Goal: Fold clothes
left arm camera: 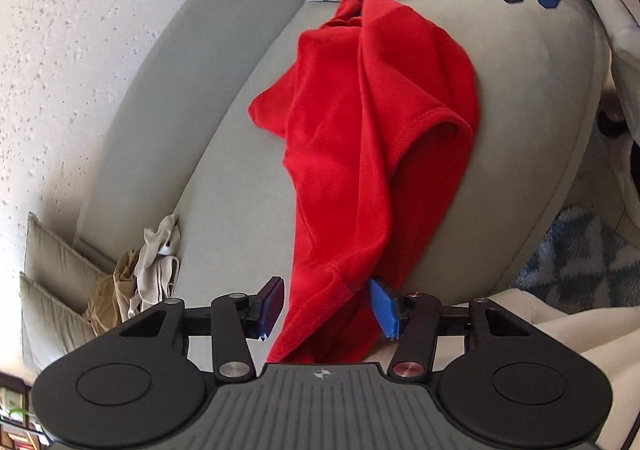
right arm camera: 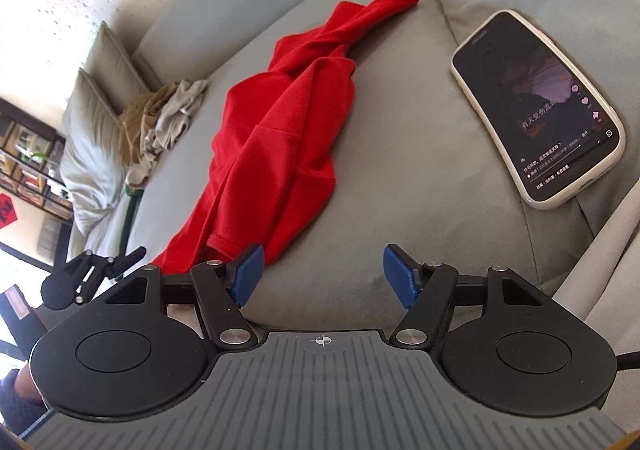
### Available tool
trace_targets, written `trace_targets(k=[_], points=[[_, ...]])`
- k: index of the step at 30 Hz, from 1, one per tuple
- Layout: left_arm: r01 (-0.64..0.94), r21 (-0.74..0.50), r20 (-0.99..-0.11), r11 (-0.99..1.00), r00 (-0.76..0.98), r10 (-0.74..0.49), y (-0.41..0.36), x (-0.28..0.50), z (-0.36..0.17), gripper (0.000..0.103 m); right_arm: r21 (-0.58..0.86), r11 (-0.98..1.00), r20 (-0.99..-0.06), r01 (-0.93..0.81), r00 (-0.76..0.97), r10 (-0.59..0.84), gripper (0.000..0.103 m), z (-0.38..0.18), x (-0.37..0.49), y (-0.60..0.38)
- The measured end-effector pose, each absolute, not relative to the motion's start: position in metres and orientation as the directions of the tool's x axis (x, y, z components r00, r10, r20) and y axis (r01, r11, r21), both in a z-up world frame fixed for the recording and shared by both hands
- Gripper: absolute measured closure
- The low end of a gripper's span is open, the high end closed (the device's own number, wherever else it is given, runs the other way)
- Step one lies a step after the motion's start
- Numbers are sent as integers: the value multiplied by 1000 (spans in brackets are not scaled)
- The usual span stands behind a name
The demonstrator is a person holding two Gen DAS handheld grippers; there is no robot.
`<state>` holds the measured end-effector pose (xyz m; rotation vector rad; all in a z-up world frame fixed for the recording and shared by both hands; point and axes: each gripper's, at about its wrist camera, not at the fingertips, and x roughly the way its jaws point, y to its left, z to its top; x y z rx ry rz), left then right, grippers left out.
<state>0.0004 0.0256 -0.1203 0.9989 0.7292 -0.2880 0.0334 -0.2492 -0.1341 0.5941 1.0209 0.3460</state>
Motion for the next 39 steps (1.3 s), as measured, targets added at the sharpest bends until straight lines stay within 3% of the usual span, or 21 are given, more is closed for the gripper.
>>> trace_targets(k=[4,8,12,16,19,25,29,30,32,34,39], points=[[549,652,-685,523,722,97,28,11,-121,95,611,791,-694,10,487,530,34,-135,34,-250],[451,480,-697,752,717,16,52,27,-90,95,617,787,-692,3,478,541,33,-137,37,-246],[183,-36,-670,982,725,-160,121,52,-54,95,667,745,-659,-9,460,595,32,-144,49,-236],[-122,-463,-603,878,770,-211,189,62,-59,95,661,750,-644,-8,506,573,40,-147,59,-228],[-257,-622,-593,739,771,-231,220,61,-82,96,695,719,-597,-4,555,579,50,-143,63,-233],[-366,-687,-610,628,760,-225,238,63,-112,101,732,682,-537,-1,615,577,59,-127,92,-234],[-336,-666,-605,666,765,-219,238,61,-113,100,706,708,-570,3,595,567,63,-120,108,-222],[-293,-646,-597,705,769,-228,233,58,-108,97,704,710,-579,11,588,565,63,-119,111,-220],[-203,-599,-582,774,775,-247,224,52,-99,66,703,710,-588,25,581,562,63,-123,111,-223],[-105,-514,-585,852,769,-258,211,48,-89,60,701,712,-602,41,569,561,63,-130,110,-226],[103,-77,-652,992,747,-129,162,35,-77,54,753,652,-587,90,540,603,65,-145,111,-229]])
